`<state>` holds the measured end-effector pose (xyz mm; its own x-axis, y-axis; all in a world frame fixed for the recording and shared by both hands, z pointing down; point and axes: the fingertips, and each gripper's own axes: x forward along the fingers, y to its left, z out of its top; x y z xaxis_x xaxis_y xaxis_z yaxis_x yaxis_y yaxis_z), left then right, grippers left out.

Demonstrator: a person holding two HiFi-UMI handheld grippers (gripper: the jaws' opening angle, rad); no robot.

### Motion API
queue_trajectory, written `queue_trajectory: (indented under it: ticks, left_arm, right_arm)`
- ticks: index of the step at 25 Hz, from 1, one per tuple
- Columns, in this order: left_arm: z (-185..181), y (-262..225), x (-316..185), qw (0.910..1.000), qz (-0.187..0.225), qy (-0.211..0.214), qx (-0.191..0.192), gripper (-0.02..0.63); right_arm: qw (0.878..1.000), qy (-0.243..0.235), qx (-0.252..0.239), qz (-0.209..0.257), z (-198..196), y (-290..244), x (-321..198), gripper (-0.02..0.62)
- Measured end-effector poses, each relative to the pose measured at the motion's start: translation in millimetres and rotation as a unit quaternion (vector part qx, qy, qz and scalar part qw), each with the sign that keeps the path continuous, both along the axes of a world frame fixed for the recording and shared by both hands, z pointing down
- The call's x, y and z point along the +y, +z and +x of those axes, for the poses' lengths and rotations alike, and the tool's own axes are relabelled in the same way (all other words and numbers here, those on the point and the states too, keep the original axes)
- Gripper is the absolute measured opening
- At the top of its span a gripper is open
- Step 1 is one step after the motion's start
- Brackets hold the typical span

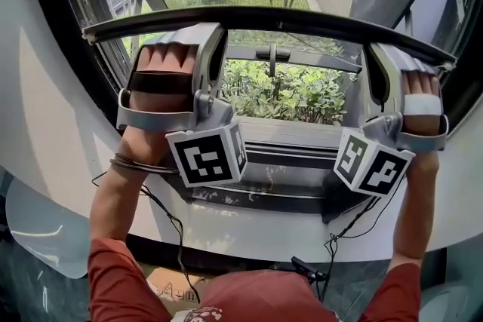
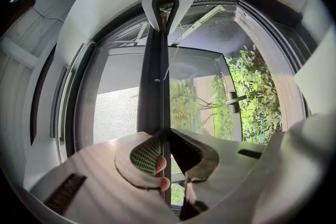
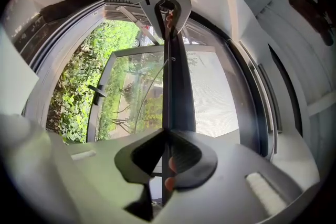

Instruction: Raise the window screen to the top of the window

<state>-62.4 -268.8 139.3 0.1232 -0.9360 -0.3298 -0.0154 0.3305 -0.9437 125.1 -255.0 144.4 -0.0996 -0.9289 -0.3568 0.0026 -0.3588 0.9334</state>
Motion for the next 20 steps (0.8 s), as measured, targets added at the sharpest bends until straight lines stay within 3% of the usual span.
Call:
queue_trajectory:
  ticks: [16, 20]
  left_arm:
    - [-3, -95, 3, 0.9975, 0.071, -0.004, 0.009, 0.061]
    - [-3, -93, 2, 0.997, 0.077, -0.007, 0.009, 0.061]
  right_arm:
    - [0.998, 0.016, 0.01, 0.053, -4, -93, 1, 0.049]
    - [0.998, 0.019, 0.014, 0.059, -4, -92, 0, 0.049]
